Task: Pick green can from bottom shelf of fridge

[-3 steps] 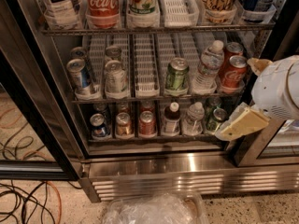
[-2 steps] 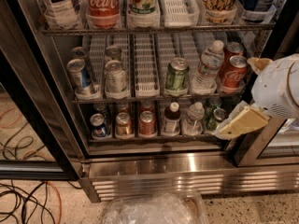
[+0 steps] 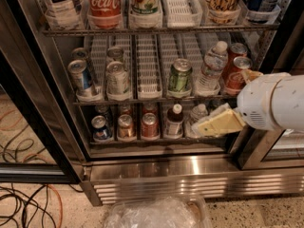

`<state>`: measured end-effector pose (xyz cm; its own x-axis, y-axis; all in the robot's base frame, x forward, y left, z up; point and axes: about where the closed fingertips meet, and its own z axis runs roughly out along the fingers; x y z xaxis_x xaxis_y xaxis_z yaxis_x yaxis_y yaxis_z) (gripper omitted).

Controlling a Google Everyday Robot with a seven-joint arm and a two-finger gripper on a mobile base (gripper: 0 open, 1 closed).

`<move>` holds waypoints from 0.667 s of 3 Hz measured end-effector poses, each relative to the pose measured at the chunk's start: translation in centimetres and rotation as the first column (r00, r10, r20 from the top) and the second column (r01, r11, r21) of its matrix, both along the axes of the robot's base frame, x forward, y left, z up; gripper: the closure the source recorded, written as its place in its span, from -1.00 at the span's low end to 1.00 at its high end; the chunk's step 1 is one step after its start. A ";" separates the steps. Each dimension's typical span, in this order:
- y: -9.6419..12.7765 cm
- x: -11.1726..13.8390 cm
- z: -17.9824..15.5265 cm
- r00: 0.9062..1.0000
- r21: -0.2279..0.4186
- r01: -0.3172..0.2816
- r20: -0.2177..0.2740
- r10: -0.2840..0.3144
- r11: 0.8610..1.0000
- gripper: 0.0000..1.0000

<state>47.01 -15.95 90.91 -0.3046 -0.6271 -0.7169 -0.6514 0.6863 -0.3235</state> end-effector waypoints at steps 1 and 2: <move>2.7 0.6 -1.9 0.997 0.146 0.071 0.022 -0.075 0.987 -1.00; 4.9 1.1 -4.1 0.986 0.257 0.151 0.024 -0.162 0.954 -1.00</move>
Offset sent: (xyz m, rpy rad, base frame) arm 0.0275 0.0556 -0.0669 0.4052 -0.1712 -0.3411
